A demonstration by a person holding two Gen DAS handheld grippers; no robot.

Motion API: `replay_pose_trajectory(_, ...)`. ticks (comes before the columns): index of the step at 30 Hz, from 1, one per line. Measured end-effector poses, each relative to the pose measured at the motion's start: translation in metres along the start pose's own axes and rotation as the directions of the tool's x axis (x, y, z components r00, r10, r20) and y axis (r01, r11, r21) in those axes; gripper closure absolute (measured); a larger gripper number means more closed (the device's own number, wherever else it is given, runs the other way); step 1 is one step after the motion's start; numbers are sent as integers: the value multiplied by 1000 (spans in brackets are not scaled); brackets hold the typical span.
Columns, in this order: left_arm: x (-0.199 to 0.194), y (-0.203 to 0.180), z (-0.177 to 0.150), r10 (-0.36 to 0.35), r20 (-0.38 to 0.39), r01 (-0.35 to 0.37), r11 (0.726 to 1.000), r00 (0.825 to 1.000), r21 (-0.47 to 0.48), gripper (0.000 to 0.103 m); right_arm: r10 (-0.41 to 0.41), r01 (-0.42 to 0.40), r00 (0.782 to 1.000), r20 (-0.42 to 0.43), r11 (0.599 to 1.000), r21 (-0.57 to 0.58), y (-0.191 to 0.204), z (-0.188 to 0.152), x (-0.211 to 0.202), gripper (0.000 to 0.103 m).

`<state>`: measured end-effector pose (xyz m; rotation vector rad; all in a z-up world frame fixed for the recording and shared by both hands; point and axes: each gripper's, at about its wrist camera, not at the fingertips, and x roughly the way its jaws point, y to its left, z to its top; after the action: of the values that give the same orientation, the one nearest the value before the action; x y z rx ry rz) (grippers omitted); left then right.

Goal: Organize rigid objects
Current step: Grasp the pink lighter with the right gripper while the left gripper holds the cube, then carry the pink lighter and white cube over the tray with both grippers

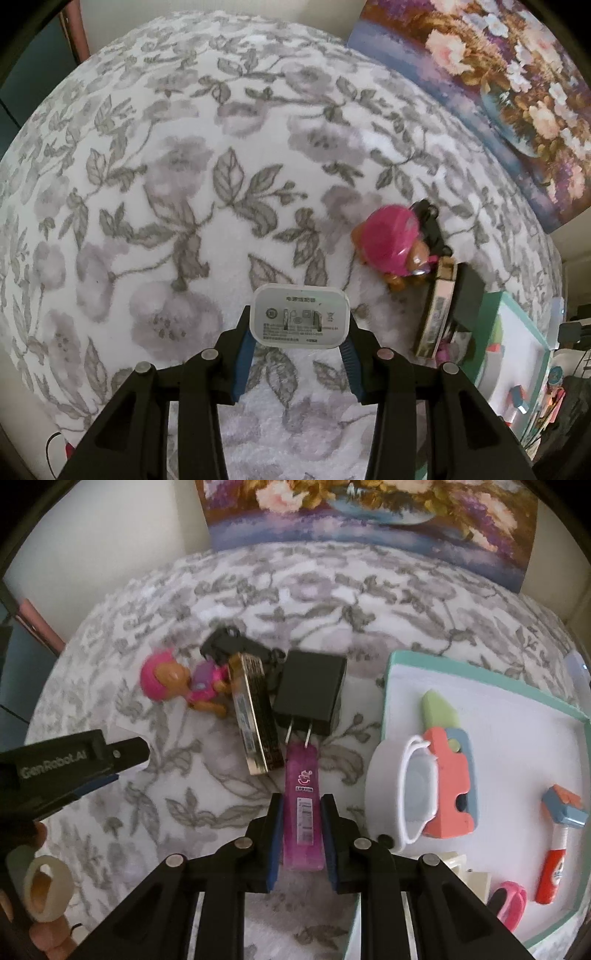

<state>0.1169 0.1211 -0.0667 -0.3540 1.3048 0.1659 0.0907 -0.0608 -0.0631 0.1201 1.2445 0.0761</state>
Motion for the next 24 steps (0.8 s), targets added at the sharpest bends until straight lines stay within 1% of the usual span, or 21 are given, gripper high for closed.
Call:
replay_pose_trajectory(7, -37, -6, 1, -35, 91, 34, 999, 995, 17, 59, 53, -56, 996, 76, 997, 46, -14, 7, -34, 83)
replay_pose_trajectory(12, -56, -12, -1, -57, 134, 53, 998, 989, 30, 59, 91, -100, 989, 115, 992, 74, -20, 7, -52, 83)
replay_pose_trajectory(14, -63, -15, -2, -67, 147, 62, 997, 987, 35, 59, 93, -104, 988, 124, 991, 87, -25, 7, -56, 83)
replay_pose_trajectory(18, -63, -26, -5, -77, 150, 70, 996, 986, 49, 59, 92, -107, 987, 129, 988, 113, -38, 4, -60, 83)
replay_pose_trajectory(24, -60, -49, -16, -105, 124, 95, 992, 987, 86, 59, 67, -93, 988, 139, 978, 185, -69, 2, -62, 83)
